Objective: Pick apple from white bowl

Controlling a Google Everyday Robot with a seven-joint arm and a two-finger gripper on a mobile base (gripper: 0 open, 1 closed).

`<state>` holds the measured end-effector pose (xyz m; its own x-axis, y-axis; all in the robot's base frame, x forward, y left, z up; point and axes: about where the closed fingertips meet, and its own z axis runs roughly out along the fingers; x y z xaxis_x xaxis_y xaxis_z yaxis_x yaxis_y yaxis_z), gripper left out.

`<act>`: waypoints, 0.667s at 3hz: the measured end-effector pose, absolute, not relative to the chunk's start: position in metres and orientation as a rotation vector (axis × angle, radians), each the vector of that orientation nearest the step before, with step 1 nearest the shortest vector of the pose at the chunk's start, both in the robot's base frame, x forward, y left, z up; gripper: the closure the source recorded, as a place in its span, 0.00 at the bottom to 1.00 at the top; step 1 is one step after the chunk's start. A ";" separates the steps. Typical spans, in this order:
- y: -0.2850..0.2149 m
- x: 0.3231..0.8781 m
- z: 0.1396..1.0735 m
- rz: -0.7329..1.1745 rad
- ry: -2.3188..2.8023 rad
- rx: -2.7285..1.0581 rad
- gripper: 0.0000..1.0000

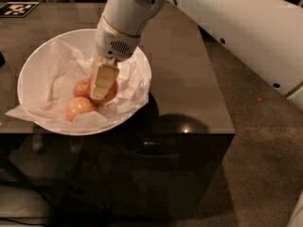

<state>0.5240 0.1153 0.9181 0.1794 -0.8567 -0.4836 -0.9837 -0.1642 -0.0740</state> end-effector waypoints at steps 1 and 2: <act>0.123 0.524 0.944 0.465 1.733 -2.087 1.00; 0.124 0.521 0.981 0.470 1.746 -2.057 1.00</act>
Offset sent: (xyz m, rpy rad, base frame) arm -0.0069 0.0069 0.1065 0.0277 0.0009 -0.0524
